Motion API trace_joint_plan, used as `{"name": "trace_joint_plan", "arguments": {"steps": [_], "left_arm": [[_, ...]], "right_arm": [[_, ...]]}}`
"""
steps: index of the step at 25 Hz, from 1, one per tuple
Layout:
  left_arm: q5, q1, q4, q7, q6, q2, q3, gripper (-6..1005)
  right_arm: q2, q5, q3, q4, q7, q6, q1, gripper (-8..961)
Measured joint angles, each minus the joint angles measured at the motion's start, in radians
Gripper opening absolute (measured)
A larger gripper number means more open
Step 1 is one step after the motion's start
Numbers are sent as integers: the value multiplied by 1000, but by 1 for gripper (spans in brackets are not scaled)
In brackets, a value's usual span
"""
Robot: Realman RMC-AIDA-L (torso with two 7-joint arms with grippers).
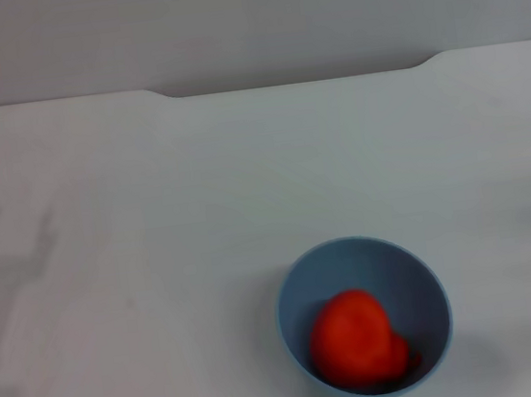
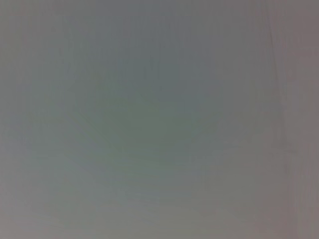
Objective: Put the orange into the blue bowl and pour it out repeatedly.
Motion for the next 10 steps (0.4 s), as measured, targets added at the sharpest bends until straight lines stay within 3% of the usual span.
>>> {"name": "trace_joint_plan", "arguments": {"steps": [5, 10], "left_arm": [[-73, -19, -103, 44, 17, 1, 76, 712], [-76, -38, -154, 47, 14, 3, 82, 712]], "right_arm": [[0, 16, 7, 54, -32, 5, -2, 588], [0, 16, 10, 72, -27, 37, 5, 588]]}}
